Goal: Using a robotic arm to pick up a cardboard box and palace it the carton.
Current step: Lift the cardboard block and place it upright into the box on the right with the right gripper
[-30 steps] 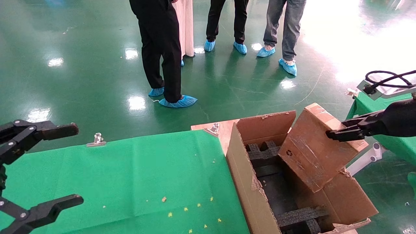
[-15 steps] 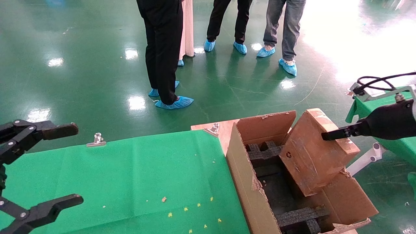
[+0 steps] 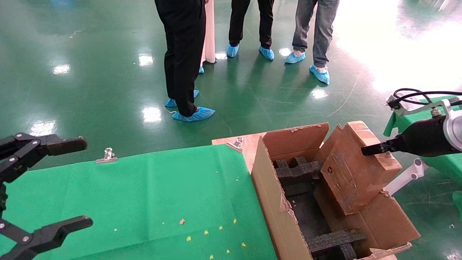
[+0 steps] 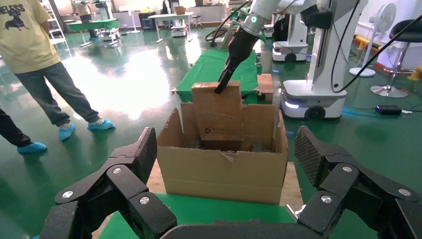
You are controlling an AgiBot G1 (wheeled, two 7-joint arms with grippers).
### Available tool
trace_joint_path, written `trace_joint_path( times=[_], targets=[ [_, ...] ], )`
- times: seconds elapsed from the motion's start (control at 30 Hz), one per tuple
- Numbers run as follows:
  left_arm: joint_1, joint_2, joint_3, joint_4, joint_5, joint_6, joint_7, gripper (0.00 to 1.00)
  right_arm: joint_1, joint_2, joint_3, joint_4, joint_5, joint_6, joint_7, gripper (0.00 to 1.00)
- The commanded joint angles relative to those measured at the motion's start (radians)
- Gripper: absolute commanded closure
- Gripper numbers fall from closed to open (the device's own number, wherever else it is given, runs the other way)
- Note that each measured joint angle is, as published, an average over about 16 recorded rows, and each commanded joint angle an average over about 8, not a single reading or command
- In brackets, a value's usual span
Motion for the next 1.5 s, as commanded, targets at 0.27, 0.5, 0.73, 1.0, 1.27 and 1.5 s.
trace_joint_path(
  times=[0.27,0.5,0.73,1.0,1.27,1.5],
  targets=[
    [0.0,0.0,0.0,0.0,0.0,0.0,0.0,0.0,-0.02,-0.004,-0.02,0.052,-0.062,0.058,0.088,1.0],
    [0.0,0.0,0.0,0.0,0.0,0.0,0.0,0.0,-0.044,-0.009,-0.031,0.069,-0.067,0.076,0.11,1.0],
    [0.0,0.0,0.0,0.0,0.0,0.0,0.0,0.0,-0.097,-0.024,-0.044,0.064,-0.07,0.137,0.119,1.0],
    [0.0,0.0,0.0,0.0,0.0,0.0,0.0,0.0,-0.177,-0.059,-0.053,0.04,-0.063,0.239,0.115,1.0],
    [0.0,0.0,0.0,0.0,0.0,0.0,0.0,0.0,-0.241,-0.084,-0.058,0.005,-0.039,0.298,0.087,1.0],
    [0.0,0.0,0.0,0.0,0.0,0.0,0.0,0.0,-0.285,-0.087,-0.058,-0.011,-0.003,0.319,0.06,1.0]
  ],
)
